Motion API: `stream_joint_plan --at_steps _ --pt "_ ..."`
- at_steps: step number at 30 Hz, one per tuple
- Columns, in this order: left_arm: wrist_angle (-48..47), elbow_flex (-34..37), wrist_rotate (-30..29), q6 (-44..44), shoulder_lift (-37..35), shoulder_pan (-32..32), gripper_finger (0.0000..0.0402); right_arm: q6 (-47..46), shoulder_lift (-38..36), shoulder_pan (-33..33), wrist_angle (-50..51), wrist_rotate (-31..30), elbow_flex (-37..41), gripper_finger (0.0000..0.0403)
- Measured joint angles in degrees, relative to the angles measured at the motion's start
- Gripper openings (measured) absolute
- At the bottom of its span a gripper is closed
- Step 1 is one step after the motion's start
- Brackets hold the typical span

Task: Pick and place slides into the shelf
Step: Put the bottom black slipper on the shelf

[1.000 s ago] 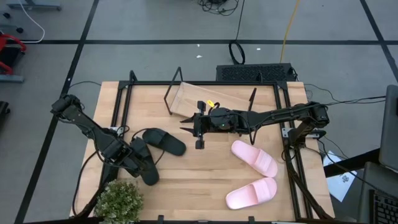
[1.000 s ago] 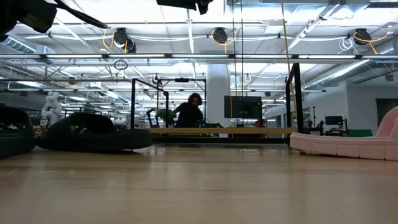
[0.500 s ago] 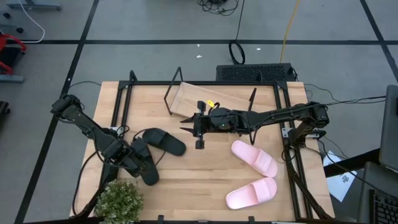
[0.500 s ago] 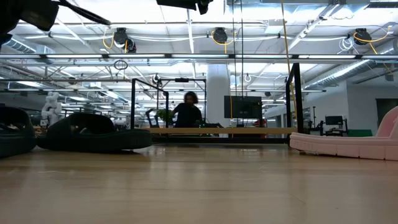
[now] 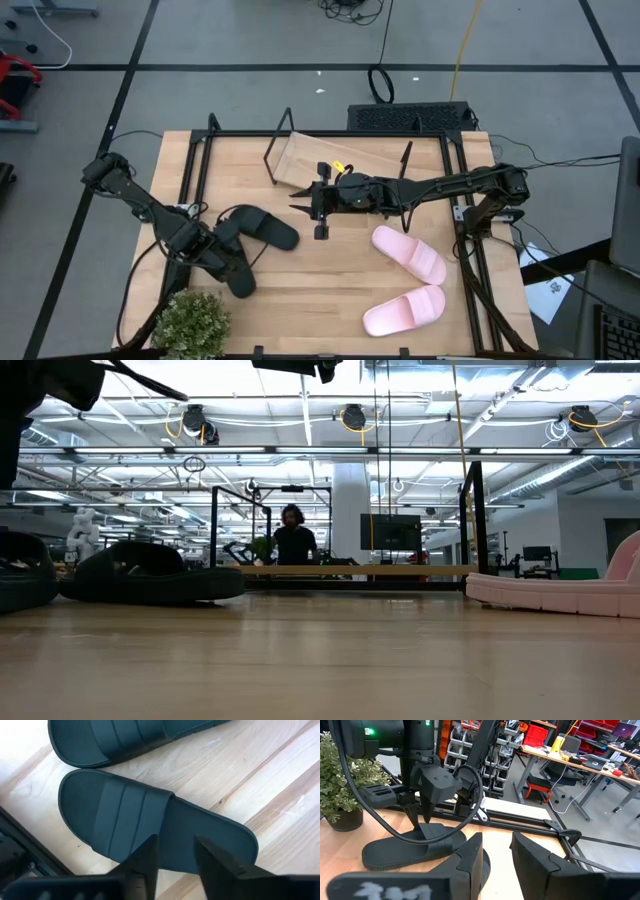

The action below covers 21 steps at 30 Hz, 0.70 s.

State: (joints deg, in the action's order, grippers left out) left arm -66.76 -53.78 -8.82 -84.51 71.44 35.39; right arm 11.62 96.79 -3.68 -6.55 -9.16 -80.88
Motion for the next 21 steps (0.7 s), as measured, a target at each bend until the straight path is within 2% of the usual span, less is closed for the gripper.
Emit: stream_joint_plan --at_steps 6,10,15,21 --pt "0.59 0.00 -0.07 0.72 0.00 -0.82 0.0216 0.00 0.00 -0.04 0.00 -0.01 0.00 0.0096" --pt "5.70 0.00 1.75 0.81 0.00 -0.39 0.0257 0.00 0.00 -0.04 0.00 -0.01 0.00 0.0096" --pt "14.26 0.00 4.82 5.19 0.00 1.01 0.0281 0.00 0.00 -0.04 0.00 0.00 0.00 0.0096" --pt "21.10 0.00 7.54 7.82 -0.01 2.43 0.0286 0.48 0.00 -0.02 0.00 -0.01 0.00 0.0096"
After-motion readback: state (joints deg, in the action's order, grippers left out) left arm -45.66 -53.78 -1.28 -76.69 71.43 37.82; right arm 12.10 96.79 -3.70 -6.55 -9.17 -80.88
